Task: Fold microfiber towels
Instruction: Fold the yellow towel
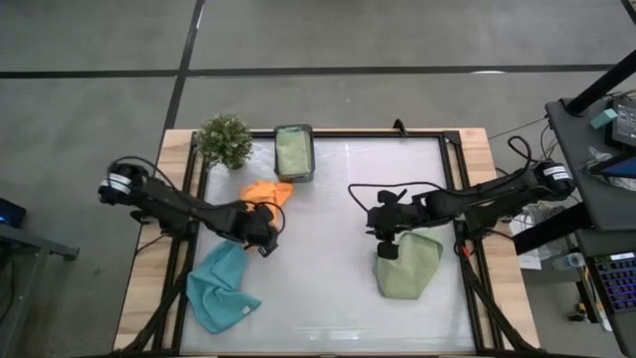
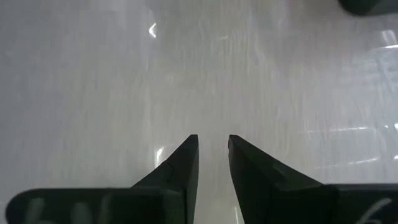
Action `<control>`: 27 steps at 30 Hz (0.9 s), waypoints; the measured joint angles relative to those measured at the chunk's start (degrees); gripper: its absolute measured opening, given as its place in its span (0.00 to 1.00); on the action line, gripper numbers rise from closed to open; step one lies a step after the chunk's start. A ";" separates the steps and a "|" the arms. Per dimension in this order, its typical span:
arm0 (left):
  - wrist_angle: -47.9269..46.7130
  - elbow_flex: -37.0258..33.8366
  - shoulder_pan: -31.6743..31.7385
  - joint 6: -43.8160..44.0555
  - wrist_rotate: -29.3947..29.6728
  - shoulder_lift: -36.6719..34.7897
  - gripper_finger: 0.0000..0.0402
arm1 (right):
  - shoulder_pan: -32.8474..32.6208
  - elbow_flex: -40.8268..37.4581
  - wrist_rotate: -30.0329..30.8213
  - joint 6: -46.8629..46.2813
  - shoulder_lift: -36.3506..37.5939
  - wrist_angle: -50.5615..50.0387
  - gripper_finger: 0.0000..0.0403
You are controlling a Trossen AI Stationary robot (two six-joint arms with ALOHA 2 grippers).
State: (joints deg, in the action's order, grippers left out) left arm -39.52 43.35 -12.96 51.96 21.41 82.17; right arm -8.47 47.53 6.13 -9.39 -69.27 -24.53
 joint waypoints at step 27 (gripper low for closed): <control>24.82 2.13 0.09 -20.24 -7.50 5.91 0.00 | 0.00 -2.04 -0.06 0.37 -0.31 11.49 0.20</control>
State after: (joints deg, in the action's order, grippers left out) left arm -14.70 45.47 -12.86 31.72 13.90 88.08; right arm -8.47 45.49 6.07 -9.02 -69.58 -13.04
